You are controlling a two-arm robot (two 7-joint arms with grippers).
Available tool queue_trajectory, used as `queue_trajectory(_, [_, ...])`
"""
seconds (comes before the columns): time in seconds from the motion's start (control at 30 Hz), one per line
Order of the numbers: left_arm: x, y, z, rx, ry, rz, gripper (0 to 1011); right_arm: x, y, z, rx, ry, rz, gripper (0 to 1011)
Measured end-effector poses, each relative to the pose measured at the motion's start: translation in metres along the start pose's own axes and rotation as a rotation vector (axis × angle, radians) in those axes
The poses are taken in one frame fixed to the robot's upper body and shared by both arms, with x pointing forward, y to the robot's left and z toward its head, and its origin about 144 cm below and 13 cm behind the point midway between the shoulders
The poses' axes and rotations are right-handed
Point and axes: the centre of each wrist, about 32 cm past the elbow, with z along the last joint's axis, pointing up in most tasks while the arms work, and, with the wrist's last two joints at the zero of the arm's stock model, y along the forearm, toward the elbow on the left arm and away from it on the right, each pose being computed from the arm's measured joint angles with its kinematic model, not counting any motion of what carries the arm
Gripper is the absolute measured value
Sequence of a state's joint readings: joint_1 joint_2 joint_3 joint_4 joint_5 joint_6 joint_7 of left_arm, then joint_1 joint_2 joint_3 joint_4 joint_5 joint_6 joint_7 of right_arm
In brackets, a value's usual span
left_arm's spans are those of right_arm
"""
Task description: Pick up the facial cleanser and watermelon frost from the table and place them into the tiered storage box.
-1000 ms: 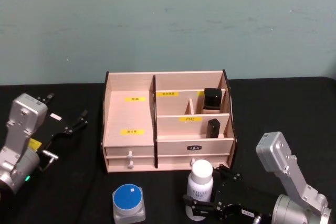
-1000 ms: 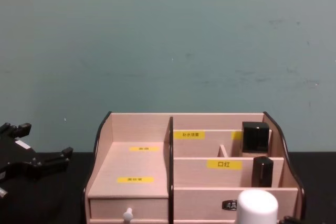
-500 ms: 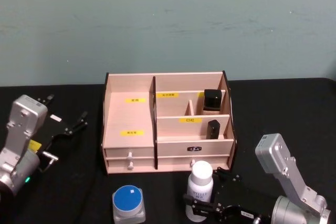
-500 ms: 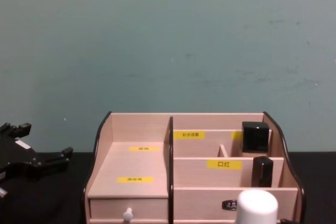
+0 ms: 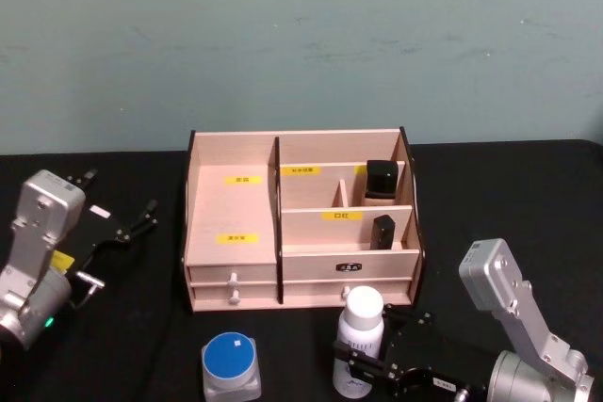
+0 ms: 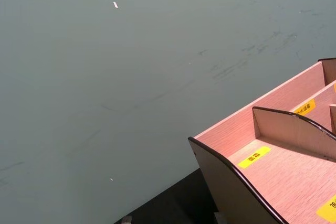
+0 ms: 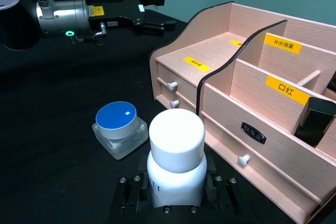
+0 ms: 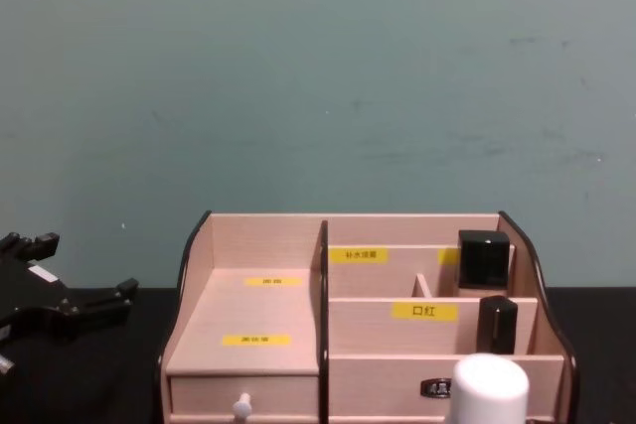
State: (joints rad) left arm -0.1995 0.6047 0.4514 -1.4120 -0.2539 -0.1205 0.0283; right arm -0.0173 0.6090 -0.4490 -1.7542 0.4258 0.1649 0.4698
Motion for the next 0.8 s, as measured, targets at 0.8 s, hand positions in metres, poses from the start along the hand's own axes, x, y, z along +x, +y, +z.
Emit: queue_trajectory(0.8, [0.000, 0.000, 0.000, 0.000, 0.000, 0.000, 1010, 0.014, 0.002, 0.066, 0.183, -0.119, -0.105, 595])
